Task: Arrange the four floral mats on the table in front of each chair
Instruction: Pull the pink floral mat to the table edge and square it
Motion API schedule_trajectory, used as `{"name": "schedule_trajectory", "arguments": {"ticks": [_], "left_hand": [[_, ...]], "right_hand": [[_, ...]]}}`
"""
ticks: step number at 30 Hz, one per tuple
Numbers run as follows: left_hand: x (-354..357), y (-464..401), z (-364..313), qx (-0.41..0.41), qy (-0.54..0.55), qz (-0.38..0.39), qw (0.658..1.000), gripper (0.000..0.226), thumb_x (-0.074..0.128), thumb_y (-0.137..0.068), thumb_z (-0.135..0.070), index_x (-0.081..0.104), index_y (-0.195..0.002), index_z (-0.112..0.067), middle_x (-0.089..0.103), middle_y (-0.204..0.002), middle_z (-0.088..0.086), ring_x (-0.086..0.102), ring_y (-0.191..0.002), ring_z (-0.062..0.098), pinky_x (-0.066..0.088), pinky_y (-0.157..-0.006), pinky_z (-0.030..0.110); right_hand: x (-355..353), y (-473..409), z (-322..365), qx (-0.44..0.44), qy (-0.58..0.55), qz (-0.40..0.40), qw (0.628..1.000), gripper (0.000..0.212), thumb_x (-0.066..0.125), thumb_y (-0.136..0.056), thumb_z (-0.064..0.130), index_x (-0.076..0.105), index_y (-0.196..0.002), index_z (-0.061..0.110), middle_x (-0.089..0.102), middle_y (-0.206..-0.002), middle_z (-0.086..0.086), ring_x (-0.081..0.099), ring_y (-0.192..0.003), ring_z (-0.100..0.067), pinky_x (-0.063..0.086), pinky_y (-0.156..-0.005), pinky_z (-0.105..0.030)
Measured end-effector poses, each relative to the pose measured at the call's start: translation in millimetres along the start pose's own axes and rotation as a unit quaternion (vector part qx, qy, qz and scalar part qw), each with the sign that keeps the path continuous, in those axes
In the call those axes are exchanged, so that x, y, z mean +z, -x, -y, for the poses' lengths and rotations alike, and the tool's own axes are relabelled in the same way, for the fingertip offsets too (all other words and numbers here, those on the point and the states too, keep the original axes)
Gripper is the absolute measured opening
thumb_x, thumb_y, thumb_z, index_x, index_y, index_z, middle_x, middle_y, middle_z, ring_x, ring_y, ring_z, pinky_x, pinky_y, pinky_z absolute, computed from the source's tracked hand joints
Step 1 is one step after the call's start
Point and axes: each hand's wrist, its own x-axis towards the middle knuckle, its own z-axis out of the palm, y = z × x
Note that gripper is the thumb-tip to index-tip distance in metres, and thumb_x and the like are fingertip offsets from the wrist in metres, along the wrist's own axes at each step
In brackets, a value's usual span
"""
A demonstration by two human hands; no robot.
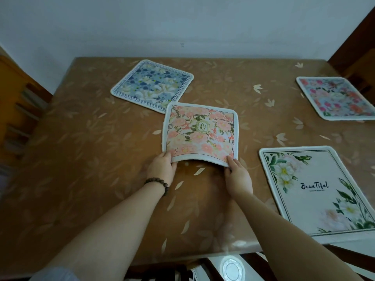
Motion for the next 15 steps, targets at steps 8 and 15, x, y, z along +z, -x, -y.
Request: {"name": "schedule_trajectory", "arguments": {"ticks": [8, 15], "left_hand": [[-5.1, 15.9, 16.0, 0.006, -0.030, 0.013, 0.999, 0.042, 0.039, -0.096, -0.021, 0.046, -0.138, -0.019, 0.054, -0.132, 0.004, 0.060, -0.101, 0.026, 0.054, -0.073, 0.037], [-33.1, 76.0, 69.1, -0.022, -0.061, 0.037, 0.997, 0.044, 0.036, -0.097, -0.022, 0.042, -0.140, -0.025, 0.055, -0.132, -0.001, 0.061, -0.093, 0.023, 0.053, -0.065, 0.035]], "right_hand": [[1.3, 17.0, 1.1, -0.020, 0.014, 0.012, 1.000, 0.044, 0.036, -0.099, 0.023, 0.039, -0.144, 0.023, 0.035, -0.151, -0.005, 0.034, -0.136, -0.027, 0.038, -0.102, -0.040], [24.4, 69.4, 27.0, -0.052, 0.037, 0.067, 0.996, 0.044, 0.037, -0.100, 0.027, 0.038, -0.144, 0.023, 0.033, -0.152, -0.004, 0.033, -0.136, -0.027, 0.038, -0.105, -0.042]]}}
